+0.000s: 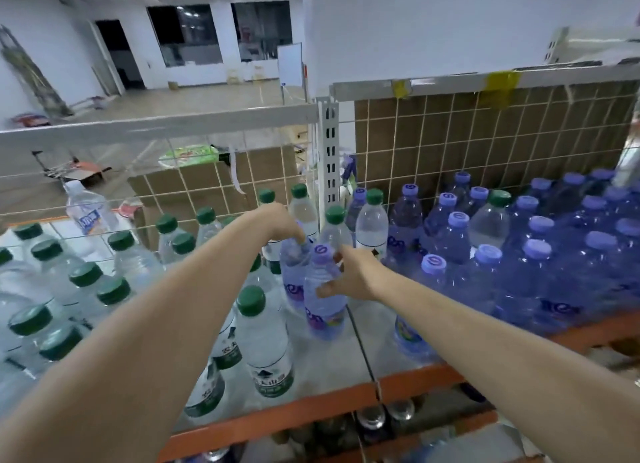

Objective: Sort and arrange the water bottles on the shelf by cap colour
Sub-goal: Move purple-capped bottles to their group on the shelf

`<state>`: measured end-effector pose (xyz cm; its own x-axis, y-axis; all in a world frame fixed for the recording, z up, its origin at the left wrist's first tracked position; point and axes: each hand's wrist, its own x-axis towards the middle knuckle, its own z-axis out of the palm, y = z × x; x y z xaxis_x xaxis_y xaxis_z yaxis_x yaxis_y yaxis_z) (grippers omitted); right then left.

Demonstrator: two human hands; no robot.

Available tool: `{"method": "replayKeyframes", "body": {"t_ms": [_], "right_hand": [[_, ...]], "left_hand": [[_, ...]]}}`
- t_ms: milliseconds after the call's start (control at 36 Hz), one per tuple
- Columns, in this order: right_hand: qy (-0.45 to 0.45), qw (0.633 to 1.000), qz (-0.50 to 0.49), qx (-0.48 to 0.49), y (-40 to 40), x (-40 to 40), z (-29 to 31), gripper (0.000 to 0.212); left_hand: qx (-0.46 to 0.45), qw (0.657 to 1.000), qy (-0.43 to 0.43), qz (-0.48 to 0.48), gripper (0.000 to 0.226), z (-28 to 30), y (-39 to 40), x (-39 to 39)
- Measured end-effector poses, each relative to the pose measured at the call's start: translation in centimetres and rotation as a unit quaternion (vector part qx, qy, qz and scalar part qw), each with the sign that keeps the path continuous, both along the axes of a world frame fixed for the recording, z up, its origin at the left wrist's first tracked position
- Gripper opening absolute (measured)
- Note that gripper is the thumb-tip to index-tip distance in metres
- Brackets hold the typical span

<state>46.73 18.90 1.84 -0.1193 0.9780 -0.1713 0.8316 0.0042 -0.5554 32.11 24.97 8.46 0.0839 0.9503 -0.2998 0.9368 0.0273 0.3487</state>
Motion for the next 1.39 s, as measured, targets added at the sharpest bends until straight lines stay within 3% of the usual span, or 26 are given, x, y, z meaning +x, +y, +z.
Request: {"method": "replayKeyframes", "body": {"t_ms": [167, 417, 667, 778, 833, 917, 972, 1083, 1194, 1333, 1389], "right_hand": [[0.009, 1.000, -0.001, 0.004, 0.9, 0.0, -0.8, 0.067], [-0.039, 0.997, -0.029, 0.066, 1.3, -1.5, -3.1, 0.072], [-0.059, 0.992, -0.030, 0.103, 2.1, -1.0, -4.5, 0.058], [-0.076, 0.988, -0.056, 0.123, 2.4, -0.1, -4.4, 0.034], [-0.064, 0.988, -0.059, 0.131, 2.0, 0.4, -3.2, 0.034], [-0.023, 0.994, -0.060, 0.094, 0.3, 1.2, 0.8, 0.066], [-0.031, 0.992, -0.060, 0.110, -0.4, 1.7, 3.2, 0.075], [-0.047, 0.986, -0.079, 0.137, -0.2, 3.4, 6.8, 0.075], [-0.043, 0.984, -0.077, 0.155, 0.9, 6.2, 9.9, 0.061], [-0.017, 0.980, -0.086, 0.179, 2.7, 10.3, 11.5, 0.053], [-0.020, 0.980, -0.089, 0.179, 3.8, 11.7, 11.3, 0.059]], "left_hand": [[-0.059, 0.997, -0.051, 0.026, 0.064, -0.8, 1.1, 0.7], [-0.115, 0.992, -0.004, 0.045, 0.069, -2.4, 2.3, 0.4], [-0.157, 0.987, 0.009, 0.023, 0.072, -2.7, 2.4, 1.3], [-0.163, 0.986, 0.016, 0.021, 0.072, -2.4, 2.2, 1.3], [-0.170, 0.985, 0.005, 0.028, 0.069, -2.5, 2.3, 1.1], [-0.157, 0.987, -0.021, 0.035, 0.070, -2.6, 2.4, 1.1], [-0.143, 0.988, -0.050, 0.042, 0.071, -2.2, 2.3, 1.0], [-0.099, 0.987, -0.112, 0.062, 0.079, -0.8, 1.8, 0.7], [-0.035, 0.975, -0.200, 0.086, 0.053, 1.4, 1.6, 0.4], [0.067, 0.967, -0.215, 0.115, 0.053, 4.5, 0.7, 0.3], [0.087, 0.961, -0.234, 0.115, 0.052, 5.7, 0.1, 0.5]]}}
